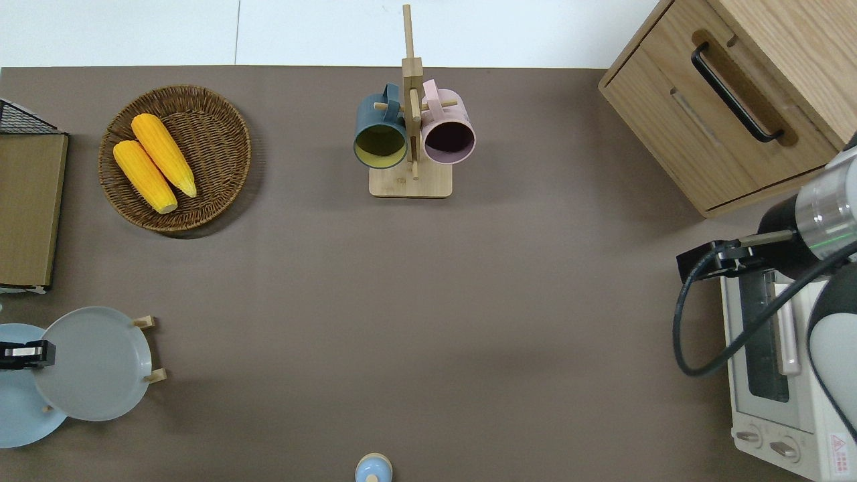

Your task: Pick gray plate from low plate rack and place it on table with left arm

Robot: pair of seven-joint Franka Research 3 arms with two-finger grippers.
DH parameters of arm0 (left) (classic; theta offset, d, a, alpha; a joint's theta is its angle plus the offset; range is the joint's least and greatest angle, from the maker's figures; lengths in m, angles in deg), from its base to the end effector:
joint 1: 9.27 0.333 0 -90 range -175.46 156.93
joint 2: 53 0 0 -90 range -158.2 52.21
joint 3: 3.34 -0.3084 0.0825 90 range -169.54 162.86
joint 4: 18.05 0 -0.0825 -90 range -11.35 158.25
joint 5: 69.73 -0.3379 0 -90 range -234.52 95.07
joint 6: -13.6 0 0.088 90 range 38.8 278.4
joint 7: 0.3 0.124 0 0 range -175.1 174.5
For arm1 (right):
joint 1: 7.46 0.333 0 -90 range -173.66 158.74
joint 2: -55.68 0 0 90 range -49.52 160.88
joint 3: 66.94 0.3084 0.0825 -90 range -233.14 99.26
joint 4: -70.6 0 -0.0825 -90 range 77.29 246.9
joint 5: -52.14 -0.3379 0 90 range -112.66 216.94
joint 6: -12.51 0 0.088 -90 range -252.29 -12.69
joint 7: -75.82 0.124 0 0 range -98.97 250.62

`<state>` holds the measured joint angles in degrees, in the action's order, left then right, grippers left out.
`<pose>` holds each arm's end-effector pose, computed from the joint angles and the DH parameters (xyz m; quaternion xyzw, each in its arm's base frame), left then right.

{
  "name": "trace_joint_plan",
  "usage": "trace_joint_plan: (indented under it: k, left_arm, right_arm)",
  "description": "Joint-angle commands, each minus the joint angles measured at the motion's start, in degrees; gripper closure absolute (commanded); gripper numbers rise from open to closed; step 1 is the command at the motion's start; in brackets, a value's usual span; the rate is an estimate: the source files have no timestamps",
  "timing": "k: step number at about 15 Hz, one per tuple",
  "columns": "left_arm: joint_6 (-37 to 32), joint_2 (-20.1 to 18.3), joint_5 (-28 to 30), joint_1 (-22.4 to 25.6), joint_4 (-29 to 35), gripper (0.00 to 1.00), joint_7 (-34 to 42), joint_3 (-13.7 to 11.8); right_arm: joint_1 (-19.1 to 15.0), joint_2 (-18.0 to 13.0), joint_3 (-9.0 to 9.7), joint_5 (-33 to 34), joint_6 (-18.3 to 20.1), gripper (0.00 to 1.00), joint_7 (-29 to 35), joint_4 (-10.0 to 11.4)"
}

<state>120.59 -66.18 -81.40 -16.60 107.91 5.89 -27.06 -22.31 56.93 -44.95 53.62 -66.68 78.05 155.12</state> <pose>0.4071 0.1469 0.4565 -0.9960 -0.0457 0.0663 0.0376 0.4898 0.0554 0.6142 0.9975 0.0413 -0.0557 0.0133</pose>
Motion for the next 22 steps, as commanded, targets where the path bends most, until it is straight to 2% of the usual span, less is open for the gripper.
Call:
trace_joint_plan:
  k: [1, 8, 17, 22]
  left_arm:
    - [0.2, -1.9, -0.4, -1.8, 0.5, 0.98, -1.0, -0.8]
    - [-4.0, -2.0, -0.5, -1.9, -3.6, 1.00, -0.8, -0.7]
    - [-13.9, -2.0, -1.4, -3.1, -13.3, 1.00, -1.2, -0.2]
    - [-20.0, -2.6, -1.3, -3.2, -18.0, 1.00, -4.3, 3.5]
  right_arm:
    - [-1.3, -0.1, 1.21, 0.4, 0.6, 0.017, 0.7, -0.4]
    - [-1.3, -0.1, 1.13, 0.4, 0.6, 0.017, 0.7, -0.3]
    - [-1.3, -0.1, 1.21, 0.4, 0.7, 0.017, 0.7, -0.4]
    - [-1.3, -0.1, 1.21, 0.4, 0.6, 0.017, 0.7, -0.4]
